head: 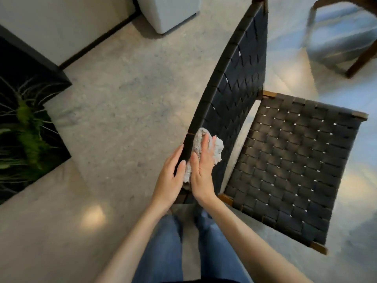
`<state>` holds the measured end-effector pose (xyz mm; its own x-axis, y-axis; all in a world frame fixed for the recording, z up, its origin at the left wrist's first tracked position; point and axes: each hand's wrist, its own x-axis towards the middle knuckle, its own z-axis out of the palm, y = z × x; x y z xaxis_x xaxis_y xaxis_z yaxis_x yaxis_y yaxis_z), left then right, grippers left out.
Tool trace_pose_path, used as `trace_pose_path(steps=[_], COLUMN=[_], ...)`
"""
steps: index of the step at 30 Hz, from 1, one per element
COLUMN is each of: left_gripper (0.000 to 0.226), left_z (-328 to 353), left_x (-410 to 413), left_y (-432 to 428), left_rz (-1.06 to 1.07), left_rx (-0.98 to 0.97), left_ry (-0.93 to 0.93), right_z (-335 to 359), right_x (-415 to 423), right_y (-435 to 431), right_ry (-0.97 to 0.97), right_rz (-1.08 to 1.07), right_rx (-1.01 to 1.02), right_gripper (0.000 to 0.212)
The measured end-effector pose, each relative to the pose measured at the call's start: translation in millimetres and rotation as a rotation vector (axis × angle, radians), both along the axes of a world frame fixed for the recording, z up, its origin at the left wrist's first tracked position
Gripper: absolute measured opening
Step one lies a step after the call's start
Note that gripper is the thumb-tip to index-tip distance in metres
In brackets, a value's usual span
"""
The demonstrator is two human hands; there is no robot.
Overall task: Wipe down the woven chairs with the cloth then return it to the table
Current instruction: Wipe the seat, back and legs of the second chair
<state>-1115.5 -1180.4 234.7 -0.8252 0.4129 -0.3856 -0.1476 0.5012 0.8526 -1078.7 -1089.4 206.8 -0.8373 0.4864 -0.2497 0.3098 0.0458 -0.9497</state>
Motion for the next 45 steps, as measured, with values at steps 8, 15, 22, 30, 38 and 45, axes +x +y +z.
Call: trace_pose_path(steps=[8,15,22,30,38,45], left_gripper=[0.031,0.047,0.049,0.051,0.055,0.057], left_z=[-7.3,-33.4,-78.6,-130.7,-145.1,-148.4], left_x=[58.5,106.4,104.9,90.7,75.4,76.0], left_y=[-19.0,-9.6,32.4,50.7,59.9,62.4], left_rz=[0.45,0.602,0.816,0.959,1.038,1.042], left_rx=[0.058,0.253,0.35,0.332,0.208,0.191], left_ry=[0.091,0.264,0.508,1.009,1.304,1.389], right_z=[0.9,-26.7,-66.3,-117.4,-131.0,-122.5], right_x=[14.5,43.6,33.9,2.2,-73.5,-98.1], right_y=[-0.3,10.8,28.6,60.1,133.1,152.1], right_ry=[0.049,0.291,0.605,0.94,1.064,0.988], right_rz=[0.204,0.513,0.555,0.394,0.302,0.143], right_rx=[0.143,0.441,0.688,0.715,0.759,0.609], right_gripper=[0.053,0.052,0.04,0.035,0.051,0.047])
